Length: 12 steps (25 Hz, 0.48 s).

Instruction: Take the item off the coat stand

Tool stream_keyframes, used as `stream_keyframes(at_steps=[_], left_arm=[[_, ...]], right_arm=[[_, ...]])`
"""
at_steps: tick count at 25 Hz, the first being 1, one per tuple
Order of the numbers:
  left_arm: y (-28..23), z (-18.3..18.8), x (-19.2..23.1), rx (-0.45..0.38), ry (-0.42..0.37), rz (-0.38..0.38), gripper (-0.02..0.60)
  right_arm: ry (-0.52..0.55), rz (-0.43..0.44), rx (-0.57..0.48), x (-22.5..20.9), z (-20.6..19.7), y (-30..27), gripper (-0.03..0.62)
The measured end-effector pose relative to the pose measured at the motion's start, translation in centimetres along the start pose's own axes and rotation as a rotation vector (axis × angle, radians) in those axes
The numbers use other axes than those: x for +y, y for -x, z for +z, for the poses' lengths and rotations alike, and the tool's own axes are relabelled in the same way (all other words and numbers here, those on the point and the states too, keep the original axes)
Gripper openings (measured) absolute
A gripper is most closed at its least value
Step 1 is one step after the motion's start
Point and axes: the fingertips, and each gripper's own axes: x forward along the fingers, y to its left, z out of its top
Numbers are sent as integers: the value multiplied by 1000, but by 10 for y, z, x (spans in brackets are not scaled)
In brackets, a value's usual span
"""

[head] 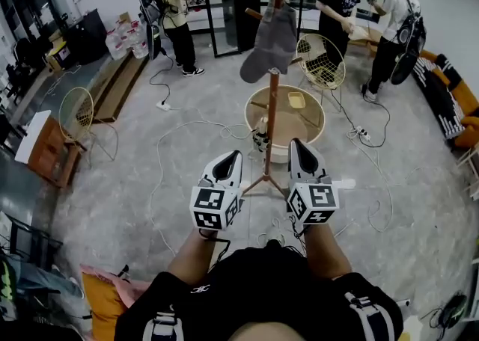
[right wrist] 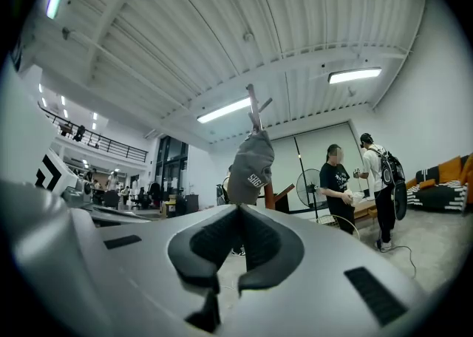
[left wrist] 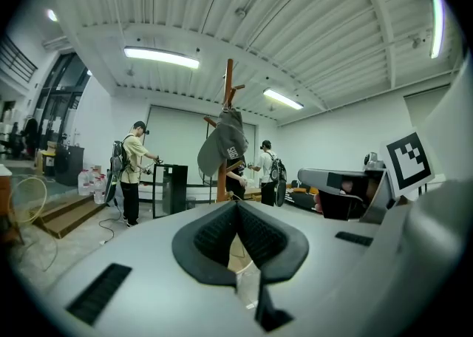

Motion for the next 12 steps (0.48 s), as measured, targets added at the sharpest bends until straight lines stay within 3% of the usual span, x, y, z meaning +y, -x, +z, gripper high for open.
stream_keyframes(at_steps=[8,12], left_arm=[[-144,28,23,-27,-11,30,15],[-191,37,32,-30,-2,58,15]], right_arm=[[-6,36,-25,-95,8,-114,15],[-15,67,-26,-126,13,-156,15]])
